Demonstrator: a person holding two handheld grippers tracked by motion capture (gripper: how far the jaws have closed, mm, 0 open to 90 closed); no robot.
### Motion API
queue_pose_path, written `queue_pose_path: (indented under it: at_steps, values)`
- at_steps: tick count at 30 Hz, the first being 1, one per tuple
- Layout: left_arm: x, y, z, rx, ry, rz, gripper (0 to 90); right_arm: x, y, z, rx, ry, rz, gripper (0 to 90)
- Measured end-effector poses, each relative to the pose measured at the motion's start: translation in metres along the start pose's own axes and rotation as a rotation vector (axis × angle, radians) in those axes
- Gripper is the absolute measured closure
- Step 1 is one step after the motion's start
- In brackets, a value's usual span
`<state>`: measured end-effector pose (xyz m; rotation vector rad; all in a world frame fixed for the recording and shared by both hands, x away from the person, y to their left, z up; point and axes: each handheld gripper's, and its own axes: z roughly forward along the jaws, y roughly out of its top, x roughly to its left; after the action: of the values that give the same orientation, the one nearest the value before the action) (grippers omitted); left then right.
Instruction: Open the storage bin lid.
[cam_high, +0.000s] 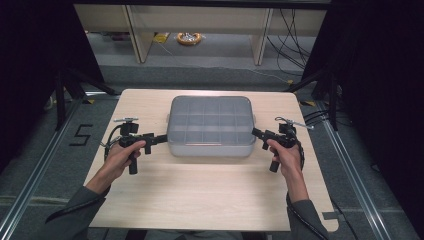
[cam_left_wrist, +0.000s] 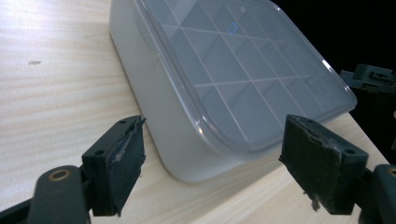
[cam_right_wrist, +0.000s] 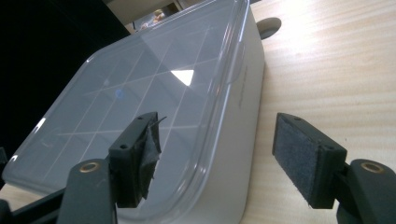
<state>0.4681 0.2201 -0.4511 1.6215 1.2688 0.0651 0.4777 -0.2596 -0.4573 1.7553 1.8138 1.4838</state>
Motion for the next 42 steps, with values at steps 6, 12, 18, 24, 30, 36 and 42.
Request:
queue_pose_path:
  at_steps: [6,12,18,24,30,36,42]
  values:
    - [0.005,0.016,0.018,0.018,0.028,-0.007,22.0,0.000,0.009,0.011,0.018,-0.006,0.016,34.0]
    - [0.005,0.034,0.032,0.001,0.084,-0.003,24.2,0.004,0.016,0.021,0.057,0.010,0.092,34.9]
    - [0.011,0.044,0.044,0.018,0.092,-0.033,27.7,0.004,0.021,0.030,0.054,-0.013,0.075,37.1]
    - [0.019,0.048,0.057,0.041,0.100,-0.069,35.3,-0.001,0.024,0.041,0.059,-0.014,0.025,39.9]
    - [0.021,0.050,0.065,0.050,0.109,-0.079,39.0,0.000,0.026,0.043,0.090,-0.032,0.094,41.7]
    - [0.026,0.052,0.073,0.052,0.102,-0.105,45.5,-0.006,0.028,0.048,0.061,-0.041,0.040,44.1]
    - [0.024,0.052,0.076,0.053,0.094,-0.119,51.4,0.001,0.029,0.048,0.090,-0.028,0.169,49.8]
